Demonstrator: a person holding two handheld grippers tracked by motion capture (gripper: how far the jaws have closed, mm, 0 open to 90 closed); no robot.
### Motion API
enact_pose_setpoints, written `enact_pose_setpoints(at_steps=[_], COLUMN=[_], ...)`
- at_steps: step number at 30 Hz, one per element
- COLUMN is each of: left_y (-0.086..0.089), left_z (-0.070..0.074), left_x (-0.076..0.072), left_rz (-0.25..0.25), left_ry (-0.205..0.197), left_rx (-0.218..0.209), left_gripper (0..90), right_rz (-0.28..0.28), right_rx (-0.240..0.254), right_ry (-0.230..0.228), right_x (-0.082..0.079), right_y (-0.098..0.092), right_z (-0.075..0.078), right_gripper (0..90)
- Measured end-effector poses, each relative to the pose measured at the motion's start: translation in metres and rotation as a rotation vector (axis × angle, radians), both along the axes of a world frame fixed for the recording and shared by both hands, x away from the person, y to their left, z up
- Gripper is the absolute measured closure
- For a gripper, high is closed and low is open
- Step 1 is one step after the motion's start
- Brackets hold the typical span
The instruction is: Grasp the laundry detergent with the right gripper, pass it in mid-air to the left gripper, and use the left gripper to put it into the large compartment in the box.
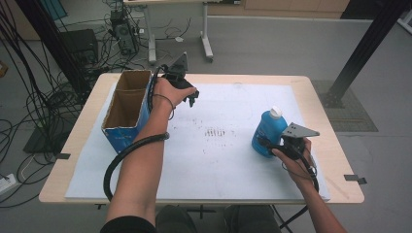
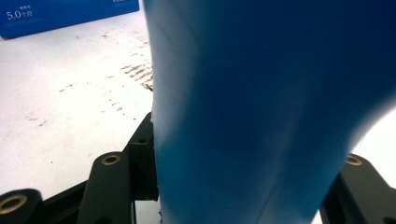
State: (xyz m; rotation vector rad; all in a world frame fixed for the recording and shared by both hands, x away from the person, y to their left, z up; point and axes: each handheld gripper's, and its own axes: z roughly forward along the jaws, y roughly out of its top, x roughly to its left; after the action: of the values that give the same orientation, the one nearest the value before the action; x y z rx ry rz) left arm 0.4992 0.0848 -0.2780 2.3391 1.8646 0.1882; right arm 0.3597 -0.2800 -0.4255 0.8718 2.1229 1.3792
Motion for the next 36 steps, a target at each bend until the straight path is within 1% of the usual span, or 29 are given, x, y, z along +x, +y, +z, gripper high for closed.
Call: enact_pose_setpoints(at_steps=[11,27,33,36], left_y=[0.0014,0.0033,0.0027,0.0002], left_z=[0.0021,0.0011,0.0033,0.0052], left_x=[-0.001,-0.0017,-0.0025,-0.0035], left_rz=[-0.001,-0.014,-0.025,-0.046], left_ry=[-0.002,0.003,0.007,0.009], left_rx=[-0.001,-0.011,-0.019,-0.022], left_gripper=[5.9,6.1,6.1,6.1], right_rz=[0.001,-0.006,-0.007,-0.012], right_rx=[0.005,0.004,0.005,0.006], right_ry=[-0.002,0.013,0.018,0.024], right_x=[0.0,0.0001,0.0007,0.0009], right_y=[-0.0003,0.0004,0.0005,0.0011], right_z=[-0.0003,0.001,0.0017,0.0024], right_gripper=[42.8,43.1,43.3,43.4])
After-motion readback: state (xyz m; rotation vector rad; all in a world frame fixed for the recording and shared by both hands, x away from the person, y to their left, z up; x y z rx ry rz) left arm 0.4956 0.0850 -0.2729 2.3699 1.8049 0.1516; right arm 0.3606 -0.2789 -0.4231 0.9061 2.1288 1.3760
